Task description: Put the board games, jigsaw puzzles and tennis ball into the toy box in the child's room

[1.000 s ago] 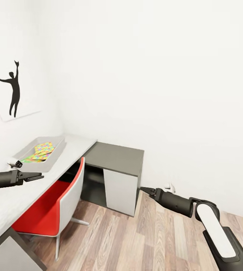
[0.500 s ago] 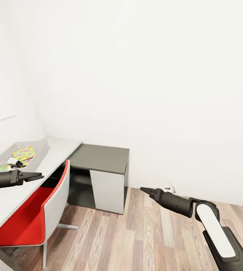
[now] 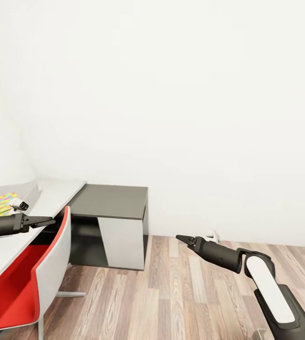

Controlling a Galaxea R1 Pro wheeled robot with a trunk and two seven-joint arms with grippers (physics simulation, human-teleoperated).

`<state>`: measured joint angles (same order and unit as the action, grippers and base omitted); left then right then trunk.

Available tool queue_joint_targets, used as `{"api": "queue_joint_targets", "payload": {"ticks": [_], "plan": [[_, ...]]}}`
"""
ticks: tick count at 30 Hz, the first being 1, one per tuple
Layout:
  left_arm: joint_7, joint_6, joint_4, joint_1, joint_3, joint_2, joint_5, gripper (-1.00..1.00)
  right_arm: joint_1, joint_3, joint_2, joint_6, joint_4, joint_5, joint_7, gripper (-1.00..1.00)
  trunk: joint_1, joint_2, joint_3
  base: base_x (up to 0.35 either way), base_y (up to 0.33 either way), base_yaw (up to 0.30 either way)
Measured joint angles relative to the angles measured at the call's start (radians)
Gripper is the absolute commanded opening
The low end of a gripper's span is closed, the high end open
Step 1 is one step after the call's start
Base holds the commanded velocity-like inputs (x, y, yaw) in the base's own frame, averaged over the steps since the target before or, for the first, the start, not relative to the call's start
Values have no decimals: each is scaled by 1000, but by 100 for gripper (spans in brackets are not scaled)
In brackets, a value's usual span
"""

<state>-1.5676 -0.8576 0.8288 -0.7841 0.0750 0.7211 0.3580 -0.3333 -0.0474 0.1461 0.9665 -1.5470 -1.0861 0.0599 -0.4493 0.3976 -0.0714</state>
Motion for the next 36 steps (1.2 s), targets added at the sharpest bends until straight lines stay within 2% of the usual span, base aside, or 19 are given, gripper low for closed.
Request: {"api": "queue_joint_targets", "payload": {"ticks": [6,10,14,16,17,18,19,20,21,22,23,24,26,31,36], "plan": [[0,0,0,1,0,-1,-2,100,0,-2,-1,-12,27,11,-1,100,0,0,0,0,1,-28],[0,0,0,1,0,-4,-5,100,0,-3,-3,-40,69,76,-1,100,0,0,0,0,0,-5],[0,0,0,1,1,-9,-8,100,0,-11,-32,-58,126,172,-4,100,0,0,0,0,0,-1],[0,-1,0,1,2,-11,-10,100,1,-14,-67,-63,176,247,-18,100,0,0,0,0,0,0],[0,-1,0,2,2,-11,-10,100,1,-14,-76,-65,191,268,-25,100,0,0,0,0,0,0],[0,-1,0,2,2,-12,-10,100,-1,-14,-93,-74,222,314,-42,100,0,0,0,0,0,0],[0,-1,0,2,2,-13,-10,100,-2,-14,-101,-82,240,338,-52,100,0,0,0,0,0,0],[0,-1,0,2,2,-13,-10,100,-5,-14,-118,-107,276,385,-74,100,0,0,0,0,0,0],[0,-1,0,2,2,-13,-10,100,-8,-14,-127,-123,297,408,-87,100,0,0,0,0,0,0],[0,-1,0,2,2,-14,-11,100,-14,-15,-144,-159,340,450,-111,100,0,0,0,0,0,0],[0,-1,0,2,2,-14,-11,100,-19,-15,-152,-177,365,470,-124,100,0,0,1,0,0,0],[0,-1,0,2,3,-15,-12,100,-32,-15,-167,-211,416,504,-149,100,0,0,1,0,0,0],[0,-2,0,2,3,-16,-12,100,-67,-15,-189,-269,522,545,-199,100,0,0,1,0,0,0],[0,-3,0,2,5,-17,-12,100,-141,-15,-202,-390,732,571,-271,100,0,0,1,0,0,0],[0,-3,0,2,7,-18,-13,100,-182,-15,-193,-470,848,574,-295,100,0,0,1,0,0,0]]}}
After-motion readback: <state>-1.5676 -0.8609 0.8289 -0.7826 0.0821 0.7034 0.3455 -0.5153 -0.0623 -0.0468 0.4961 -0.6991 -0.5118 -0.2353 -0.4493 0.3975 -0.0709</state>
